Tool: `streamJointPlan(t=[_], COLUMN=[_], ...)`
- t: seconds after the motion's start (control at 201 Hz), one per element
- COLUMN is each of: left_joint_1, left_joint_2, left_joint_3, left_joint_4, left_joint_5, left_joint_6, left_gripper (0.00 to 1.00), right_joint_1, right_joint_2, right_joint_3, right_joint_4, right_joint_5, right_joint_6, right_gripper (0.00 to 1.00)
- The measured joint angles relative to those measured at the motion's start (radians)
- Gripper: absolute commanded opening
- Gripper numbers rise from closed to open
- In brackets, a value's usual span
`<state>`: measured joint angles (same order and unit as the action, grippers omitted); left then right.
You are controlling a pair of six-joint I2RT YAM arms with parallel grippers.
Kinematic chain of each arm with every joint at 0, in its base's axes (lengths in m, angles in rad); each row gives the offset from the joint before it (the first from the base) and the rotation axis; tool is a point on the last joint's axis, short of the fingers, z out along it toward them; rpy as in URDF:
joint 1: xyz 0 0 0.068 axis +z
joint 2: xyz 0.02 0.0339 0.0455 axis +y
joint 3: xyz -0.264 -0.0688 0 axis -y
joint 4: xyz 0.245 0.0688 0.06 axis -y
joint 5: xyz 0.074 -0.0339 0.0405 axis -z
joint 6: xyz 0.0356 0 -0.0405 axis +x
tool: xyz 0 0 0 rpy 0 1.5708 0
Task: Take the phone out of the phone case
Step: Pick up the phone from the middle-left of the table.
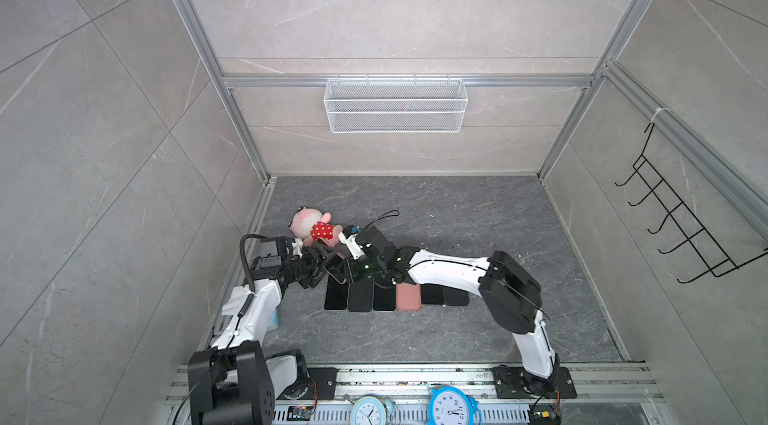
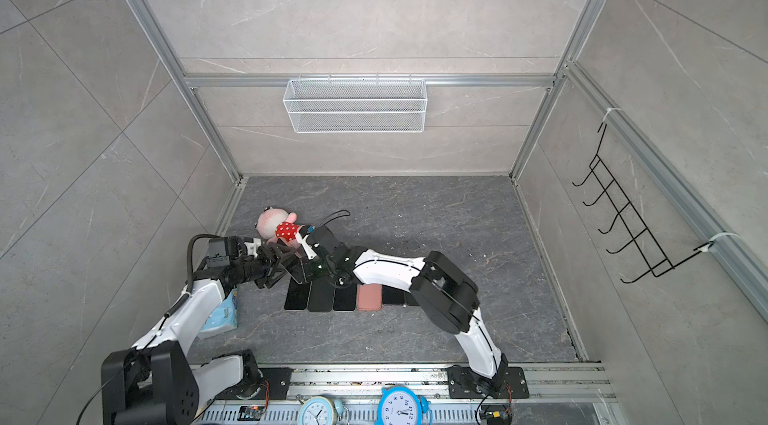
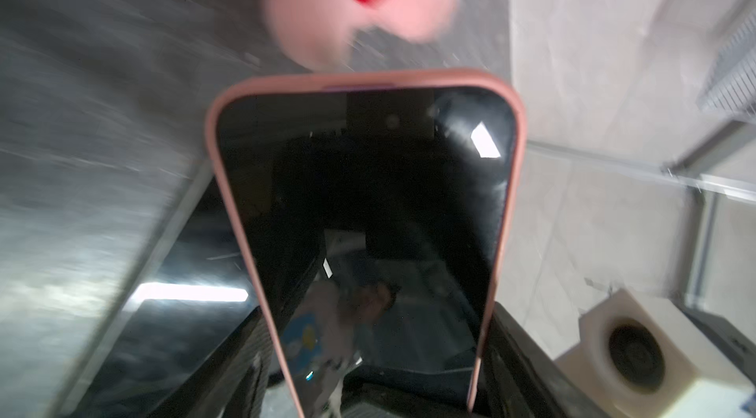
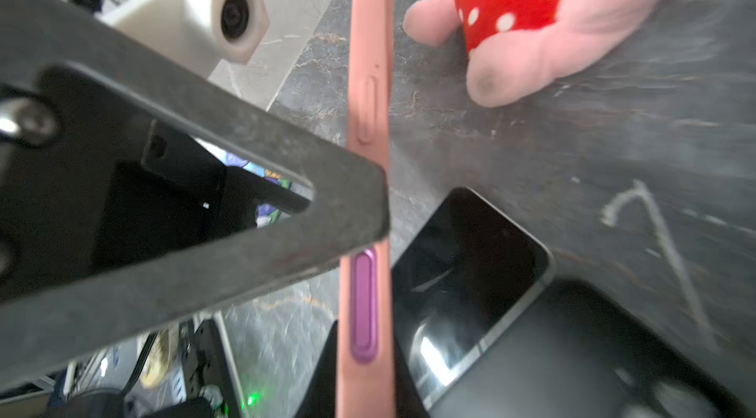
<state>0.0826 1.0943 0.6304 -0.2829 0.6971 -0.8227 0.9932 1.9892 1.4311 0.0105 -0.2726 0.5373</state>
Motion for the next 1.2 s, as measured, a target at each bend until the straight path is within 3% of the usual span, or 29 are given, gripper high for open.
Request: streamJointPlan(t=[0.085,0.214,0.324,0.438,0.613,0.782,1.196], left_joint_1=[-0.106,-0.273,-0.408,-0.496,-0.526,-0.526,-0.526], left_joint_2=[-0.072,-0.104,-0.066,0.024,0.138,0.161,0.245], left_joint_3=[0.025,0.102,0.134,0.143,0.143,0.143,0.137], left_joint_4=[0.008,0.090,0.206,0.343,0.528,0.666,0.945], left_joint_5=[-0.010,-0.150,-0.199,-0.192,-0.138,-0.072,0.041], left_joint_6=[0.020,0.107,0.158,0.183,0.168,0.129,-0.013], left_gripper=[0.82,0.83,0.83,0.83,0.83,0.82,0.52], right_joint_1=[-0.031,-0.167,-0.299,-0.351,-0.358,-0.367,-0.377], right_joint_2=[-0.160,-0.441,-0.620,-0.739,-0.800,-0.800,-0.800], right_joint_3=[-0.126,-0.299,-0.379,-0.436,-0.488,-0.512,-0.547], right_joint_4=[-0.009,-0.082,-0.093,-0.088,-0.059,-0.006,0.137], right_joint_5=[0.002,-0.003,-0.010,-0.043,-0.129,-0.188,-0.264], right_joint_6=[-0.014,-0.018,-0.016,-0.013,0.015,0.059,0.167], right_gripper=[0.00,0.00,0.00,0.00,0.00,0.00,0.00])
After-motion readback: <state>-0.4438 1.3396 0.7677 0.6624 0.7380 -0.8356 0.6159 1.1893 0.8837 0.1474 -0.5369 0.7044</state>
